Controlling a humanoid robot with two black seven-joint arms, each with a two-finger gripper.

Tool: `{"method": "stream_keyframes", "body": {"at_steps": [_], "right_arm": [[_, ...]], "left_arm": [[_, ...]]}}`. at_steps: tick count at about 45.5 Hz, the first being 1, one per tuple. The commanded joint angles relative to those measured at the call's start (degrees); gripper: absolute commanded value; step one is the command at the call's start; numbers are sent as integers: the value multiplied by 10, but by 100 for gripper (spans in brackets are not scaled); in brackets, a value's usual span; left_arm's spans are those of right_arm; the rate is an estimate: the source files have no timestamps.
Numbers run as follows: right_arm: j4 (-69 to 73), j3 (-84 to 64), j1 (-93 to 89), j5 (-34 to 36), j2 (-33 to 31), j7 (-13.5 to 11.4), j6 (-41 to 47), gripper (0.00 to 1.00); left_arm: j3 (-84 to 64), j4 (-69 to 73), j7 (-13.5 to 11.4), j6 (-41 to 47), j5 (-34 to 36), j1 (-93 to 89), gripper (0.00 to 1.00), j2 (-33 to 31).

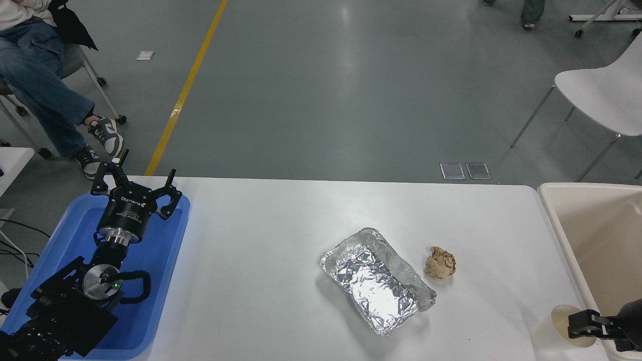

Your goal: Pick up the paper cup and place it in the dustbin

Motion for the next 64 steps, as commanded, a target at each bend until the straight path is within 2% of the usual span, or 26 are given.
{"method": "stream_keyframes", "body": {"at_steps": [1,15,26,33,41,53,64], "right_arm": [[1,6,-1,-1,3,9,-9,0],[9,7,26,0,-6,12,-19,0],[39,6,105,0,-55,16,-5,0],[93,3,196,-1,-102,13,36,0],[113,-2,313,-2,-142,9,123,0],[77,-3,403,-24,-144,8,202,0],[44,-2,425,-27,-116,8,218,0]], "left_arm": [[0,0,0,0,0,0,100,1],[0,-1,0,0,0,0,100,0],[0,-1,0,-1,0,0,100,0],[0,-1,0,-1,0,0,100,0],[0,-1,0,-1,0,0,100,0],[0,0,0,-1,0,0,100,0],[0,-1,0,-1,0,0,100,0]]}}
